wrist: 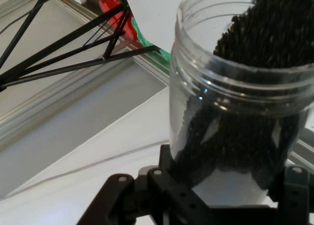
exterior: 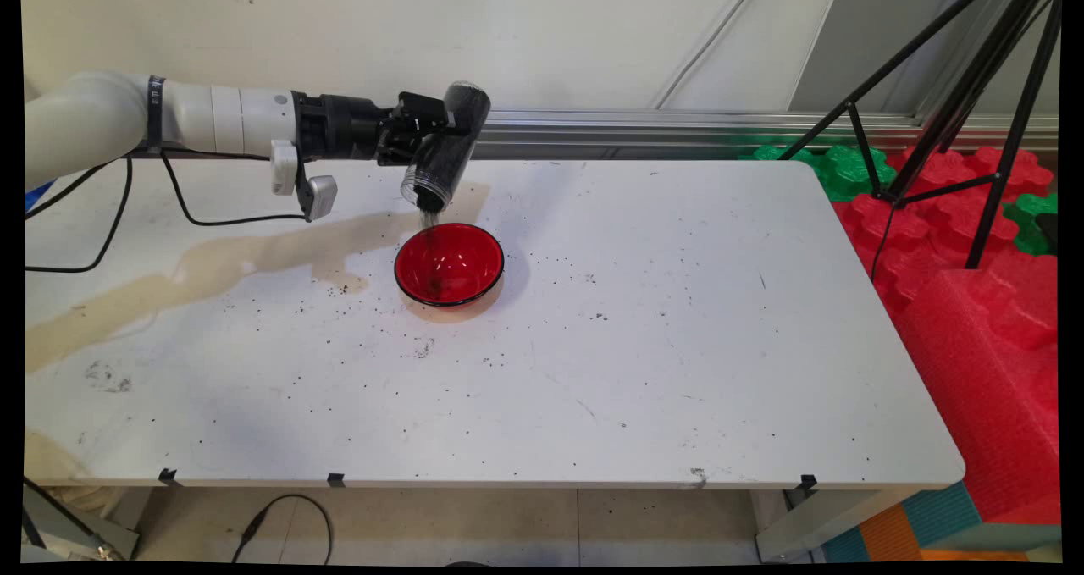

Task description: Pour the black seasoning powder in the red bowl

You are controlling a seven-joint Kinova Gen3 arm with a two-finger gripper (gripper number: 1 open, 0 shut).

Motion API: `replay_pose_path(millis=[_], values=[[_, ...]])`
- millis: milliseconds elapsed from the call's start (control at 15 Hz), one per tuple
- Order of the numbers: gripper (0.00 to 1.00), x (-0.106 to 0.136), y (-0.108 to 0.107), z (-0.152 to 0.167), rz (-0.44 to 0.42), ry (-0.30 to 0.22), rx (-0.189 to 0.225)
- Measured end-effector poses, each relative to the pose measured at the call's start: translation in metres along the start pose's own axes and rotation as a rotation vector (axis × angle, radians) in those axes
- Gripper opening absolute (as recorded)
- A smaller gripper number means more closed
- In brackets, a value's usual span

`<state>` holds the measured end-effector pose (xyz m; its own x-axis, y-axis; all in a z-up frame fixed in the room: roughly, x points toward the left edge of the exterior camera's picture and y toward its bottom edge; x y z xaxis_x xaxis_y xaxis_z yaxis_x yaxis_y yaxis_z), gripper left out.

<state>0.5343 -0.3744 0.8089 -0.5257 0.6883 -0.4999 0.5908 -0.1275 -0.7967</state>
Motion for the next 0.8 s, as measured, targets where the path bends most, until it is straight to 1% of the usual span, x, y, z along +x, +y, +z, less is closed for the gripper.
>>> replay_pose_path(millis=[800], values=[[0.00, -0.0006, -0.0031, 0.0045, 0.017, 0.000, 0.010]])
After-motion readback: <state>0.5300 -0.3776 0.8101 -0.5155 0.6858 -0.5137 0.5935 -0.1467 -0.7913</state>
